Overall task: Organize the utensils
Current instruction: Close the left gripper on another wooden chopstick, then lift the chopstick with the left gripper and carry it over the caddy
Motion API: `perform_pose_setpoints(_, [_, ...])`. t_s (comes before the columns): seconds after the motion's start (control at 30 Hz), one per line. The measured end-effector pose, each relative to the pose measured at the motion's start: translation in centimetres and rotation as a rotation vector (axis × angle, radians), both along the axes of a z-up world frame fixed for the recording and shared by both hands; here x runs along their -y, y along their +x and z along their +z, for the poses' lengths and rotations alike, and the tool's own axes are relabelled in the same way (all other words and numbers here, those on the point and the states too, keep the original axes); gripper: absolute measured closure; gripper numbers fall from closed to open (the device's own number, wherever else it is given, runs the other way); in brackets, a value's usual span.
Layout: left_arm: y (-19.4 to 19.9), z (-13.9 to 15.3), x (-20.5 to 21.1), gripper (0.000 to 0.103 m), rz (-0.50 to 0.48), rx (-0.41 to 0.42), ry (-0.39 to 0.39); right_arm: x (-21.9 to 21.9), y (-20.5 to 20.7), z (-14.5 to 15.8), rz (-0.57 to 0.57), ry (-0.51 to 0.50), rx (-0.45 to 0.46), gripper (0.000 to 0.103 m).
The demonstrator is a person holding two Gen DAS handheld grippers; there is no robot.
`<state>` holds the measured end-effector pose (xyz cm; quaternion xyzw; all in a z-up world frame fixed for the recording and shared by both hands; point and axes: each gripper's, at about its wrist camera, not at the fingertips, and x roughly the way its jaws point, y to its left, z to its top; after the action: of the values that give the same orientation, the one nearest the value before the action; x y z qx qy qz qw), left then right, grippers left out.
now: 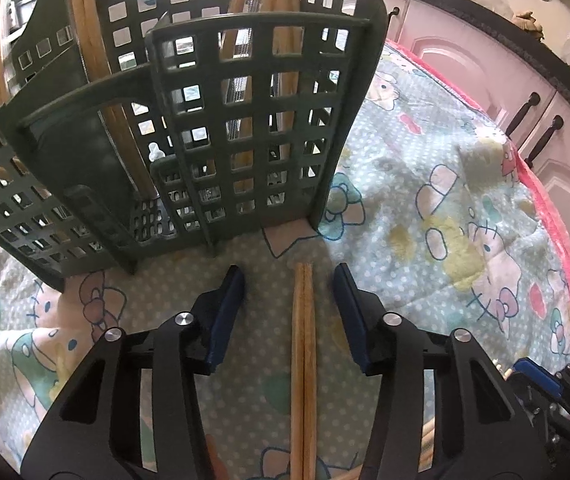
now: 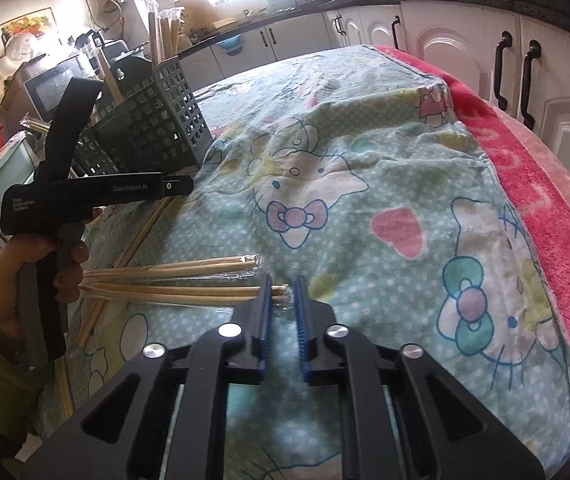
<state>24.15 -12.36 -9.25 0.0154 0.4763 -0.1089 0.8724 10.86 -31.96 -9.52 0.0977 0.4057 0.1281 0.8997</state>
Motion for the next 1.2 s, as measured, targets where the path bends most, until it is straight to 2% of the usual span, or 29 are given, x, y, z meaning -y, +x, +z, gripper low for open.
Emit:
perform_pose_setpoints(0.13, [0.2,-0.1,0.7,0.068,0.002,0.008,0.020,0.0,-0.1,0.1,-0.006,-0.005,0.006,0.098])
perform_pose_setpoints(0.27, [0.6,-0.2,1.4,0.077,0.005,0.009,0.032,0.1,-0.1,0.6,-0.007,0.002,0.021,0.099])
perform_pose_setpoints(0.37, [0.6,-0.1,1.3,0.091,0.007,0.014,0.027,0.3,-0.2,1.5,-0.012,0.002,0.049,0.099])
perform_pose_setpoints(0.57, [0.5,1.3,-0.6,0.100,0.021,0.014,-0.078,0.9,-0.3,4.0,-0.033,-0.016,0.131,0.099])
perform_pose_setpoints(0.77, [-0.5,4.2,-1.9,0.100,0.017,0.067,-0.169,1.2,-0.2,6.3,-0.048,-0.026,0.209,0.099])
perform_pose_setpoints(1.2, [-3.5,11.5,-3.4,0.101,-0.009,0.240,-0.269,1.7,-0.3,11.4,-0.057,-0.030,0.358,0.100])
